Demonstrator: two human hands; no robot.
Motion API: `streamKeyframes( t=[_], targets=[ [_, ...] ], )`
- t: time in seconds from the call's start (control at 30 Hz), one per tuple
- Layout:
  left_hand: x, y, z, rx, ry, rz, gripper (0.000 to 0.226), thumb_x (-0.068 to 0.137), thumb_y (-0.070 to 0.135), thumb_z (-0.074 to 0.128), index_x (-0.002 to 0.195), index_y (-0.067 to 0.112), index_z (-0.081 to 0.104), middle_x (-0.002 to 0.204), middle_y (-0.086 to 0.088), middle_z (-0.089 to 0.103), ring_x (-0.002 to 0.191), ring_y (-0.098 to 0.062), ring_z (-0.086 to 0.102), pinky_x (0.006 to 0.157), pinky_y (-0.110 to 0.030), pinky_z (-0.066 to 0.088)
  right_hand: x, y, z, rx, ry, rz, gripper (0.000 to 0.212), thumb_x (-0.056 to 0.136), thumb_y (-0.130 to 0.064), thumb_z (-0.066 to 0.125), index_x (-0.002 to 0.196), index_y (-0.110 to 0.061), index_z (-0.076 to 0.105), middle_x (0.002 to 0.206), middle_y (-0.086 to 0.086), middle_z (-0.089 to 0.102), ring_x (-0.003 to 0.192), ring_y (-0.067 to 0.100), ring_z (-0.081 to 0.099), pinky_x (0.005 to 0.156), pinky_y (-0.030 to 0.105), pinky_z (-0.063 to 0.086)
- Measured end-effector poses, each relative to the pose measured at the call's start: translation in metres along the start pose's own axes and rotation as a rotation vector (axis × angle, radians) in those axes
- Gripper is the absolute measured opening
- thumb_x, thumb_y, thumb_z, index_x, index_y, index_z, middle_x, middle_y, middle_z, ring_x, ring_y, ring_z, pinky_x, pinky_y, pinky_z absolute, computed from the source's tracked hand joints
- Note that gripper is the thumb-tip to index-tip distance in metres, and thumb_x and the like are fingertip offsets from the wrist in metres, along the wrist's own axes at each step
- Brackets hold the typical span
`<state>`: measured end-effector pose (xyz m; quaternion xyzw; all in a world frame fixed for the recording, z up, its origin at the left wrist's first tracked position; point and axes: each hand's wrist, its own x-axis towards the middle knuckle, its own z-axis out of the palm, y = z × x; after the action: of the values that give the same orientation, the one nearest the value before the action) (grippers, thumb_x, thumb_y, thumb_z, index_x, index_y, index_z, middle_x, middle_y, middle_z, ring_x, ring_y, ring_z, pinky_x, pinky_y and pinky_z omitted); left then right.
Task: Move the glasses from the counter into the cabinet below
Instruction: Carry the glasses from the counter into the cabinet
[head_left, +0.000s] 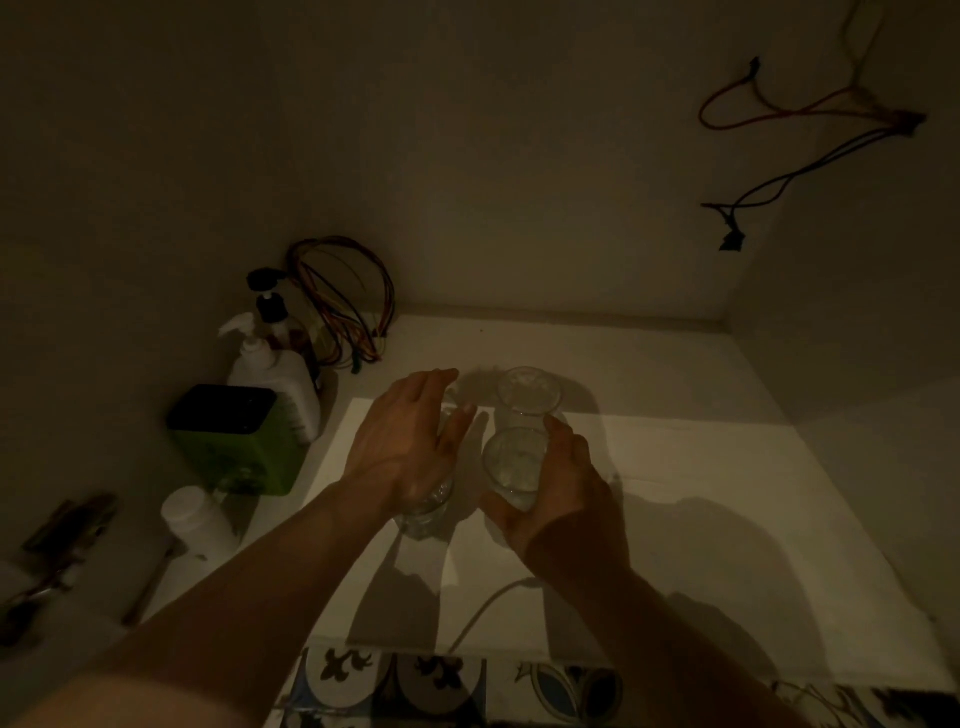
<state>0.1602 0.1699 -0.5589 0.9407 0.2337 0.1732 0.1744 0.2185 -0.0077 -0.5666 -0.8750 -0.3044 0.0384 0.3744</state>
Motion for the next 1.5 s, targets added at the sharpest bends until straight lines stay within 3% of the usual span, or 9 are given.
streamKeyframes(
  t=[0.2,0.33,0.5,0.67,0.87,1.0,1.5],
  targets=[
    [-0.01,0.01,-0.017,0.028,0.0,0.017,0.054,0.102,0.052,0.035,0.149,0.027,0.036,0.149,0.001,0.047,0.136,-0.02,0.041,0.109,-0.034,0.032,-0.007,-0.006,-0.02,-0.162,-0.066,-0.015,0.098,0.078,-0.063,0.07,0.153,-0.019,0.025,0.139,0.005,0.048,0.122,0.026,0.054,0.099,0.042,0.05],
    [-0.022,0.014,-0.032,0.053,-0.015,0.015,0.054,0.102,0.051,0.036,0.15,0.025,0.037,0.15,0.0,0.045,0.135,-0.021,0.041,0.108,-0.035,0.033,-0.016,-0.008,-0.035,-0.313,-0.102,-0.027,0.089,0.087,-0.072,0.049,0.154,-0.018,0.025,0.141,0.005,0.048,0.124,0.024,0.052,0.096,0.039,0.051],
    [-0.048,0.029,-0.057,0.092,-0.058,-0.037,0.055,0.102,0.051,0.035,0.151,0.025,0.034,0.152,0.0,0.042,0.137,-0.021,0.038,0.112,-0.034,0.031,-0.028,-0.02,-0.059,-0.4,-0.143,0.062,0.074,0.094,-0.07,0.028,0.149,-0.02,0.034,0.141,0.006,0.05,0.127,0.027,0.048,0.097,0.041,0.048],
    [-0.081,0.058,-0.099,0.153,-0.139,-0.071,0.058,0.102,0.053,0.033,0.152,0.023,0.032,0.153,0.0,0.041,0.137,-0.023,0.039,0.11,-0.034,0.031,-0.055,-0.049,-0.097,-0.431,-0.254,0.125,0.068,0.097,-0.065,0.027,0.147,-0.019,0.038,0.145,0.008,0.048,0.131,0.031,0.044,0.103,0.044,0.044],
    [-0.133,0.113,-0.182,0.154,-0.284,-0.141,0.059,0.101,0.057,0.03,0.152,0.028,0.029,0.156,0.003,0.037,0.142,-0.021,0.033,0.114,-0.035,0.026,-0.102,-0.121,-0.179,-0.497,-0.47,0.13,0.067,0.099,-0.061,0.023,0.153,-0.023,0.027,0.154,0.008,0.036,0.14,0.03,0.035,0.117,0.043,0.03],
    [-0.164,0.156,-0.238,0.217,-0.375,-0.105,0.06,0.1,0.057,0.027,0.152,0.026,0.03,0.154,0.001,0.041,0.138,-0.022,0.038,0.112,-0.037,0.033,-0.132,-0.18,-0.236,-0.51,-0.466,0.11,0.062,0.1,-0.059,0.025,0.145,-0.02,0.04,0.142,0.012,0.049,0.132,0.033,0.043,0.112,0.045,0.035],
    [-0.245,0.309,-0.503,0.066,-0.473,-0.176,0.062,0.1,0.06,0.026,0.151,0.025,0.034,0.154,0.0,0.041,0.139,-0.022,0.037,0.114,-0.038,0.033,-0.231,-0.393,-0.483,-0.5,-0.587,0.222,0.061,0.102,-0.057,0.025,0.14,-0.012,0.041,0.145,0.015,0.045,0.135,0.035,0.039,0.115,0.046,0.032]
  ],
)
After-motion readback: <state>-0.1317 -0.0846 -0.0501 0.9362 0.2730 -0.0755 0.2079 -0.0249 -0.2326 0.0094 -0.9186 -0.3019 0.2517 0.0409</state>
